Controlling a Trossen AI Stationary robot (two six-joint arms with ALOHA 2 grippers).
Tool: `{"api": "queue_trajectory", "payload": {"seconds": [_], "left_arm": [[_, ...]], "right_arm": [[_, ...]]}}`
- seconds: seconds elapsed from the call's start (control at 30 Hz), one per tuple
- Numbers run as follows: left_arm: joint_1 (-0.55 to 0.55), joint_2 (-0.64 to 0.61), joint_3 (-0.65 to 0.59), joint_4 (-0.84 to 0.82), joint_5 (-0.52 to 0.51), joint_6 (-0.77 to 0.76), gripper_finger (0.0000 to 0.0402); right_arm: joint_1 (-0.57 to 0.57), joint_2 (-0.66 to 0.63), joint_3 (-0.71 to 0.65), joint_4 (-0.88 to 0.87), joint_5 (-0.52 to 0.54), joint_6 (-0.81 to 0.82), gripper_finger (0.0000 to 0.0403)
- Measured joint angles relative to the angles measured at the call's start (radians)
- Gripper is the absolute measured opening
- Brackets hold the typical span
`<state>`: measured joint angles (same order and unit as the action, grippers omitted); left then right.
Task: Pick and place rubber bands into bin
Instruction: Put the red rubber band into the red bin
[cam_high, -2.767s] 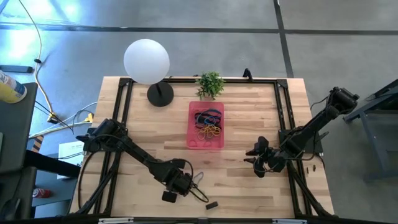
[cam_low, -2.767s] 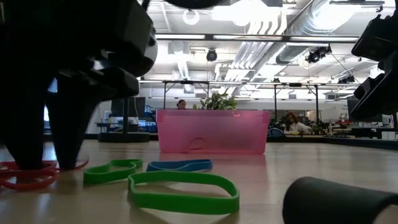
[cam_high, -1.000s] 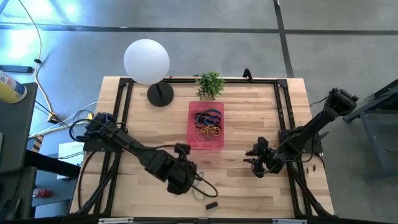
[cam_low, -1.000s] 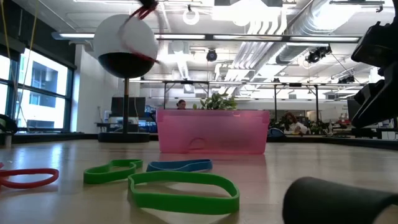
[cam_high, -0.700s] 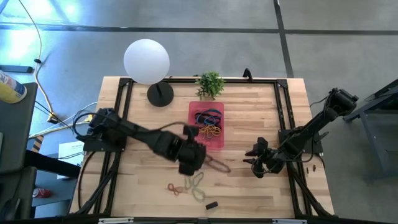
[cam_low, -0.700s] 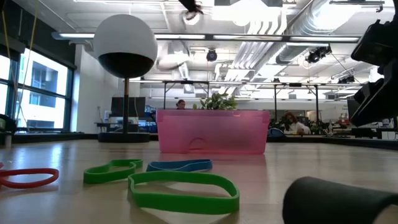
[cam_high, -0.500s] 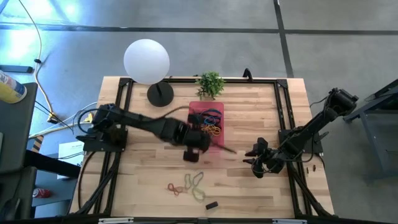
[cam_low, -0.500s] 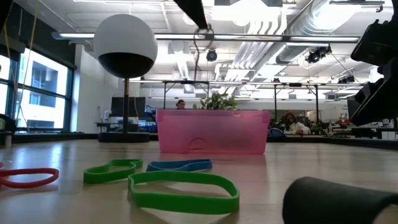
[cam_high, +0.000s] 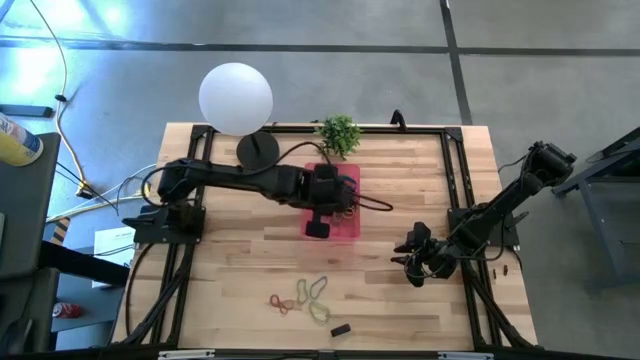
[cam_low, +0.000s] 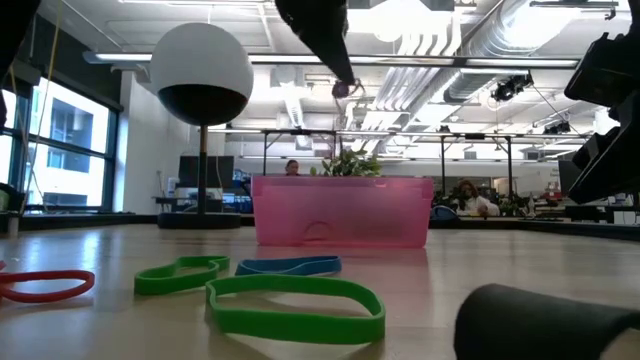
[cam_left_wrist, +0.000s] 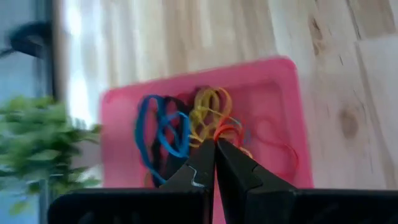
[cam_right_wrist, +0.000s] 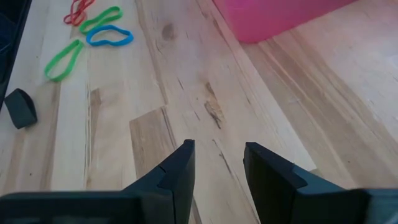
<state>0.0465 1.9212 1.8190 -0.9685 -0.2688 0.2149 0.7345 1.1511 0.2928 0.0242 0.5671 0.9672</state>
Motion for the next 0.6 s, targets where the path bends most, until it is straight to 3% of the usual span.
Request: {"api": "queue_trajectory", "payload": {"seconds": [0.6], "left_arm": [[0.006, 0.13, -0.002, 0.007, 0.115, -0.001, 0.0]], "right_arm": [[0.0, 0.001, 0.0, -0.006, 0.001, -0.002, 0.0129]]}}
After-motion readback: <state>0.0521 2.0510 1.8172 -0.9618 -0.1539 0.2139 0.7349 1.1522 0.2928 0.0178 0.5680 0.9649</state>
